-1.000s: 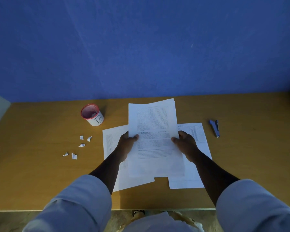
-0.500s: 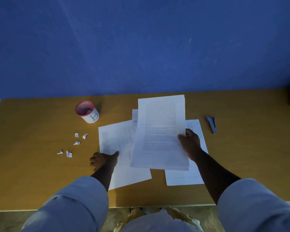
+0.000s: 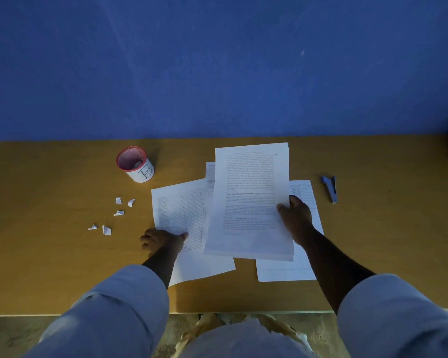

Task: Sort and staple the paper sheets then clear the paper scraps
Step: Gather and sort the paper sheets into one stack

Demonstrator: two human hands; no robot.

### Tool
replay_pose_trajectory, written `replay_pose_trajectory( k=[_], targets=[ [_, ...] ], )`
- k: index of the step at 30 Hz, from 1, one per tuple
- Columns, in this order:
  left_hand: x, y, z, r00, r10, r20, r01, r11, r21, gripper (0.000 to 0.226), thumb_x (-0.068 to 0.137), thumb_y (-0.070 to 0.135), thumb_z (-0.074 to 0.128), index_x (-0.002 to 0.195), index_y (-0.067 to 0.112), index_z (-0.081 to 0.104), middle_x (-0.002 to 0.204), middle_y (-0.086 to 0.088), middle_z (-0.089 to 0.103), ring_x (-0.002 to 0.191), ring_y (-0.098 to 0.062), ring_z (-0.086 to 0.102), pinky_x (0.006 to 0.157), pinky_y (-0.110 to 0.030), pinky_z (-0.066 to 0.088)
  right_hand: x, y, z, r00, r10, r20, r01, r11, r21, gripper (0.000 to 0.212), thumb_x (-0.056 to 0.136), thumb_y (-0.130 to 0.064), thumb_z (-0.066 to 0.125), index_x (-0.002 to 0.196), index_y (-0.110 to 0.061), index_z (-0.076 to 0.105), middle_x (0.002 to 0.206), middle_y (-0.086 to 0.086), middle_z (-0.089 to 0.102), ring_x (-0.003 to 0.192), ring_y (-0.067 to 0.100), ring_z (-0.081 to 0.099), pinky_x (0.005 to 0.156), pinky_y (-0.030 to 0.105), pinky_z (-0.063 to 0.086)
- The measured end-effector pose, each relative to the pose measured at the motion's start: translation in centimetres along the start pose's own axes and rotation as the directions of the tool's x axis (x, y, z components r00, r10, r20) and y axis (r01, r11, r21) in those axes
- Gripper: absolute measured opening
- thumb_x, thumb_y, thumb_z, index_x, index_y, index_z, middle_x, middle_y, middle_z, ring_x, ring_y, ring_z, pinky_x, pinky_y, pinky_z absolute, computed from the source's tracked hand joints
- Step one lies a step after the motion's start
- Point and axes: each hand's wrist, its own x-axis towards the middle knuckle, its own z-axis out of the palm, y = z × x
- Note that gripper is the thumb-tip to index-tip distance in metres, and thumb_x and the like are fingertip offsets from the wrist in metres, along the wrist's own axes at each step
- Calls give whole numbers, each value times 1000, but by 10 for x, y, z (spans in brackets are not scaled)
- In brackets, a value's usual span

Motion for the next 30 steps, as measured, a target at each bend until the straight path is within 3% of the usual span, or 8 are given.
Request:
replay_pose_trajectory(
  k=[5, 8, 11, 14, 17, 21, 24, 30],
  targets=[
    [7, -2, 2, 1000, 2, 23, -1, 999, -38, 121, 59, 63, 84, 146, 8, 19, 150, -18, 33, 137, -39, 36, 114, -52, 34, 2, 0, -2, 1000, 3, -14, -3, 1000, -14, 22, 93, -17, 55, 115, -14, 59, 108, 2, 62, 97, 23, 58, 79, 33, 47],
    [8, -4, -1, 999, 30, -26, -30, 1000, -3, 85, 67, 62, 77, 130, 12, 47, 134, -13, 52, 125, -37, 48, 108, -53, 39, 3, 0, -2, 1000, 2, -20, -2, 1000, -16, 21, 93, -16, 55, 113, -15, 58, 106, 1, 62, 95, 21, 58, 78, 33, 47],
    [3, 0, -12, 992, 68, -110, -73, 997, -41, 51, 85, 50, 64, 120, 14, 57, 128, -11, 58, 119, -37, 51, 107, -54, 38, 3, 0, -2, 1000, 8, -20, -9, 1000, -15, 20, 92, -16, 56, 112, -16, 58, 106, 2, 63, 95, 22, 59, 75, 32, 47],
    [-3, 5, -22, 967, 203, -157, -214, 975, -58, 34, 93, 37, 56, 115, 11, 60, 121, -10, 63, 110, -33, 59, 97, -46, 47, 3, 0, 0, 1000, 20, -14, -21, 1000, -13, 21, 91, -12, 54, 111, -17, 58, 106, 3, 62, 94, 22, 57, 76, 32, 46],
    [-6, 10, -35, 923, 329, -201, -356, 927, -119, 28, 98, 28, 51, 120, 11, 57, 119, -10, 66, 103, -32, 65, 81, -36, 55, 3, 0, 2, 999, 45, -13, -46, 999, -28, 27, 90, -9, 51, 116, -14, 58, 107, 3, 61, 95, 23, 56, 77, 33, 47],
    [-5, 18, -50, 830, 485, -276, -505, 863, -2, 30, 103, 30, 41, 124, 14, 57, 104, -9, 71, 87, -30, 69, 65, -31, 51, 5, 0, 4, 997, 79, -20, -80, 995, -59, 33, 89, -8, 50, 120, -13, 59, 113, 6, 63, 98, 25, 56, 79, 35, 48],
    [-3, 25, -64, 771, 541, -336, -568, 823, 22, 30, 104, 31, 38, 121, 16, 56, 97, -8, 72, 84, -31, 70, 67, -35, 55, 6, 0, 4, 996, 85, -36, -87, 993, -74, 37, 85, -4, 49, 119, -12, 60, 114, 9, 63, 96, 26, 55, 78, 34, 47],
    [3, 35, -92, 688, 548, -476, -629, 777, -15, 31, 104, 28, 37, 121, 8, 54, 102, -14, 72, 88, -38, 70, 73, -49, 57, 8, -2, 1, 993, 103, -60, -107, 991, -80, 34, 84, -4, 52, 116, -11, 59, 115, 11, 64, 99, 28, 57, 81, 38, 50]
  ],
)
